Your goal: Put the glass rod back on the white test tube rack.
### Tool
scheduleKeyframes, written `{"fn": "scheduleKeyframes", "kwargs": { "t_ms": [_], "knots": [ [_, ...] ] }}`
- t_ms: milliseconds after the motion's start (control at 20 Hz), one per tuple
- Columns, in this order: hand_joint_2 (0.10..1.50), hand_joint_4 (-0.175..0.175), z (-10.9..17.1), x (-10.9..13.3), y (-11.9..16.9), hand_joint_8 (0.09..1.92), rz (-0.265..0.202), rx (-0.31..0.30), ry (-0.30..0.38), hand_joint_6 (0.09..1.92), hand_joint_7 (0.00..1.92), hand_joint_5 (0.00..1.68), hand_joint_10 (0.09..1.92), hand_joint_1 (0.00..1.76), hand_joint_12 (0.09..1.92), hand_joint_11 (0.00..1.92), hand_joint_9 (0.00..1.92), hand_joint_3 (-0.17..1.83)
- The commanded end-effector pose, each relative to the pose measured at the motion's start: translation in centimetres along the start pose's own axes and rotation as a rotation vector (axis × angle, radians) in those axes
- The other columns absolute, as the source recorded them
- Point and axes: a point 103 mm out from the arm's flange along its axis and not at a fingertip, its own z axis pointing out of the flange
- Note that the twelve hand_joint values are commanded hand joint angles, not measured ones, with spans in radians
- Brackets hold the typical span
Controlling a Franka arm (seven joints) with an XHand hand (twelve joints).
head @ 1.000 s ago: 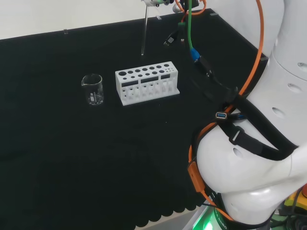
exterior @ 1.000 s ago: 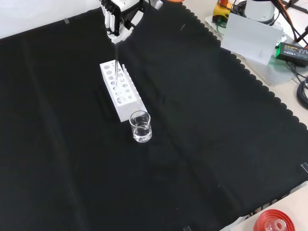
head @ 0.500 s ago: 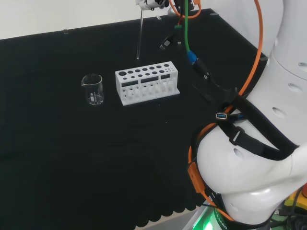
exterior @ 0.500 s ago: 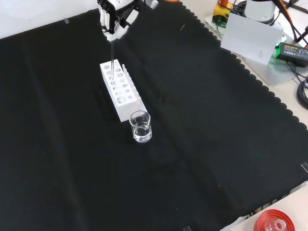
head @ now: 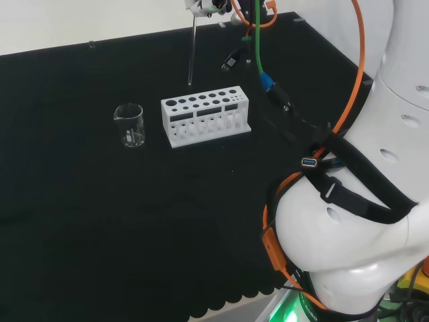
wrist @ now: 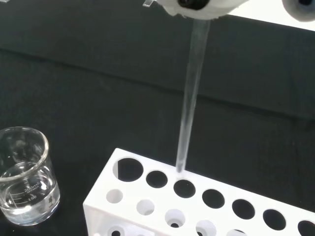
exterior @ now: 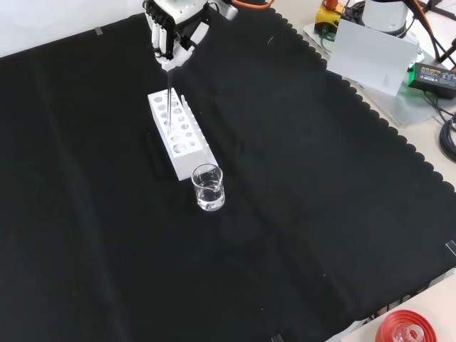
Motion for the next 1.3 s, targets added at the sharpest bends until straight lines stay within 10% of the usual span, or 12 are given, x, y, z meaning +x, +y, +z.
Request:
{"fn": "scheduleKeyframes", "kwargs": {
  "t_ms": [50,1300],
  "knots": [
    [1.04,-0.175,-0.4,0.0,-0.1,0.44,0.000,-0.003,-0.003,0.09,1.46,1.42,0.14,1.33,0.54,1.61,1.84,-0.17],
    [1.04,-0.175,4.7,0.3,0.9,0.44,-0.021,0.060,-0.006,0.09,1.46,1.42,0.14,1.33,0.54,1.61,1.84,-0.17]
  ]
}}
